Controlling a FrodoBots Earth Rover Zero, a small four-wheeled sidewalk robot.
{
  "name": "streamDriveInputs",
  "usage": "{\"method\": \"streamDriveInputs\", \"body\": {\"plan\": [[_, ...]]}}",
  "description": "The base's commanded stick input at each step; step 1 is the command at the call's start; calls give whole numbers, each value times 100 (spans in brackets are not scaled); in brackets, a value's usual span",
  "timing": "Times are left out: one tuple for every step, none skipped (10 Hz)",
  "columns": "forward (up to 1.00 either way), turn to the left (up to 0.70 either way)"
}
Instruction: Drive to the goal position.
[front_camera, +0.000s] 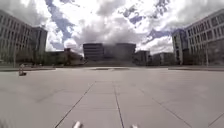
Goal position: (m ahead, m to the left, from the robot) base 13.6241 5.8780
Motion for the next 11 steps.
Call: {"method": "streamDriveInputs", "body": {"plan": [[70,0],[70,0],[70,0],[70,0],[70,0],[70,0],[70,0],[70,0],[70,0],[70,0],[70,0]]}}
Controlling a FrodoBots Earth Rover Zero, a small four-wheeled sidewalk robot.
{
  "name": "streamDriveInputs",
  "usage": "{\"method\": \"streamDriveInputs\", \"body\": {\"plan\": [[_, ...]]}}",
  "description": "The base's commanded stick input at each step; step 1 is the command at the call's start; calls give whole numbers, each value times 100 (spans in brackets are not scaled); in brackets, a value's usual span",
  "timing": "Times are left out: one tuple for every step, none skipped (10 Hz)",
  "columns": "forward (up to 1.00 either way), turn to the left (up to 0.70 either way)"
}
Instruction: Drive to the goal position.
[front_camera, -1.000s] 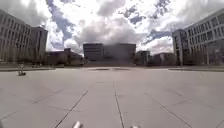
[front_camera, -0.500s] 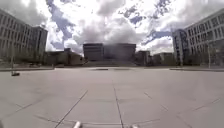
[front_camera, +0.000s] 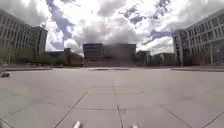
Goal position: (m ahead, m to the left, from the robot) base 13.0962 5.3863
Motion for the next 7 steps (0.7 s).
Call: {"method": "streamDriveInputs", "body": {"plan": [[70,0],[70,0],[70,0],[70,0],[70,0],[70,0],[70,0]]}}
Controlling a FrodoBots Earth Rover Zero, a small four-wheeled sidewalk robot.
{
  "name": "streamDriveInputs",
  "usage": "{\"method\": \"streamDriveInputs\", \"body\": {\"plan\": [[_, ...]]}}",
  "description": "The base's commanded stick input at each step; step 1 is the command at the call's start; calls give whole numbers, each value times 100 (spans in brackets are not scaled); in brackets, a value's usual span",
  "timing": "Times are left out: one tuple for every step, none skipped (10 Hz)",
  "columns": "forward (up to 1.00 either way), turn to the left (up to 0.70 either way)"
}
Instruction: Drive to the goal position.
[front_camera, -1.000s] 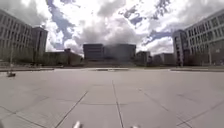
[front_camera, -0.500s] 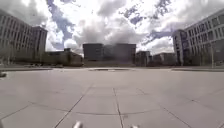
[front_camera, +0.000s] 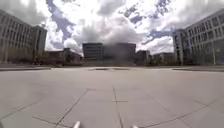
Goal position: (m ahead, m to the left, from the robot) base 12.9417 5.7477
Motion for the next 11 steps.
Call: {"method": "streamDriveInputs", "body": {"plan": [[70,0],[70,0],[70,0],[70,0],[70,0],[70,0],[70,0],[70,0],[70,0],[70,0],[70,0]]}}
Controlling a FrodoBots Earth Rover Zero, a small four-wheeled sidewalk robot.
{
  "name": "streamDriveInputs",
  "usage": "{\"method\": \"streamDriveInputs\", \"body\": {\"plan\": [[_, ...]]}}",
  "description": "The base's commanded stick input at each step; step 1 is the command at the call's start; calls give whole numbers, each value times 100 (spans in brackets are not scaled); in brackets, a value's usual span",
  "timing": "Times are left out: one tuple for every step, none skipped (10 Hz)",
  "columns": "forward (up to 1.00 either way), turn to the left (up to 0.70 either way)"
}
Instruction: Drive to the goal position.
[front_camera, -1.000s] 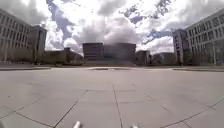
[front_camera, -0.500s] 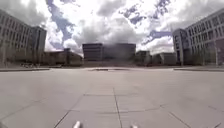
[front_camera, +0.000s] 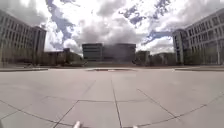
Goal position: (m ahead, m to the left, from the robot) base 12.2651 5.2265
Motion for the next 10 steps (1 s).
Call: {"method": "streamDriveInputs", "body": {"plan": [[70,0],[70,0],[70,0],[70,0],[70,0],[70,0],[70,0],[70,0],[70,0],[70,0]]}}
